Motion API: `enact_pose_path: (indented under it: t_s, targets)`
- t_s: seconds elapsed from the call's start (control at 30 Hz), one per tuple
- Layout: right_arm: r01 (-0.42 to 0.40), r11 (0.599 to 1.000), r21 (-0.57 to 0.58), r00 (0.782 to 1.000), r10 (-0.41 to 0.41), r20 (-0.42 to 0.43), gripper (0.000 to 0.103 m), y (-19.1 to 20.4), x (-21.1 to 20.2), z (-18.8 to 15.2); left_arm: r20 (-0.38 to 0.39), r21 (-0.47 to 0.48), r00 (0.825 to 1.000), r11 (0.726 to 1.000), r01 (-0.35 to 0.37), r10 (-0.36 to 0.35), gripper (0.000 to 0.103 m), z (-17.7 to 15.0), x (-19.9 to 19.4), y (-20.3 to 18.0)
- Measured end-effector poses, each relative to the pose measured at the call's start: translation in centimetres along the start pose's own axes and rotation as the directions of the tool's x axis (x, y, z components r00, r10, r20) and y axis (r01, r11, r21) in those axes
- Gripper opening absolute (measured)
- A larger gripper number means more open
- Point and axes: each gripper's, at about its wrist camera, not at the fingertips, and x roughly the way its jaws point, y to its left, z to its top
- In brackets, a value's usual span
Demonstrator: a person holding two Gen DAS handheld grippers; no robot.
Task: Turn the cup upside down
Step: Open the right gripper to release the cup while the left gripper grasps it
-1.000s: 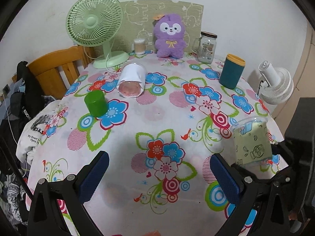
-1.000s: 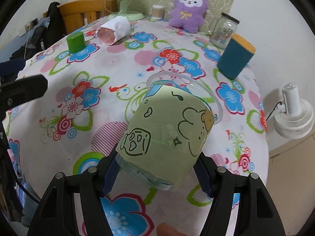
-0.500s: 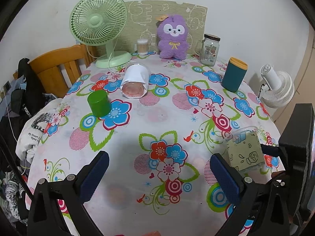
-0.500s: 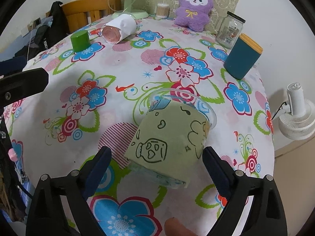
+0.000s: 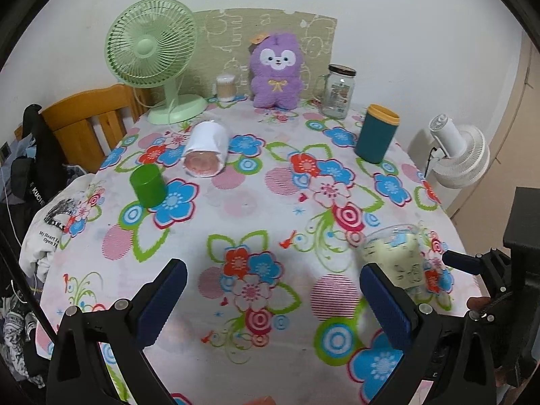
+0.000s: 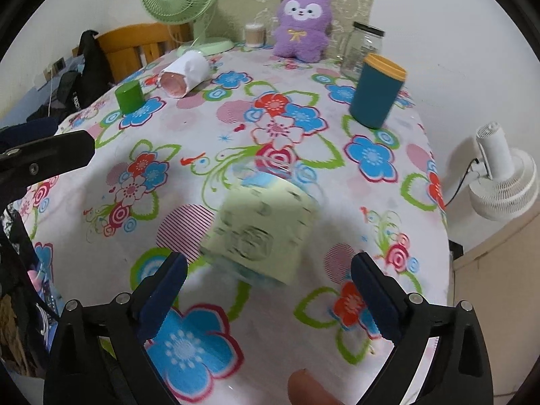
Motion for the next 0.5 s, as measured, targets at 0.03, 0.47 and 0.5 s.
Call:
enact_pose_path:
  t_s: [0.03, 0.47, 0.5]
  targets:
    - [-0.004, 1.000, 0.018, 1.000, 0.004, 0.006, 0.099, -0.6, -0.2, -0.3, 0.000, 0.004, 1.000, 1.000, 0.000, 0.000, 0.103, 0.0, 0.0, -0.4]
    - [-0.023, 0.994, 0.110, 0.999, 0.020, 0.030, 0.099, -6.1, -2.0, -3.8, -0.023, 0.055, 0.999, 0.998, 0.036, -0.035, 0.103, 0.3, 1.0, -6.2]
    - [-0.018, 0.993, 0.117, 0.999, 0.015, 0.031, 0.099, -6.6, -2.0, -4.1, -0.025, 0.056, 0.999, 0.998, 0.037, -0.036, 0.103, 0.3, 1.1, -6.6]
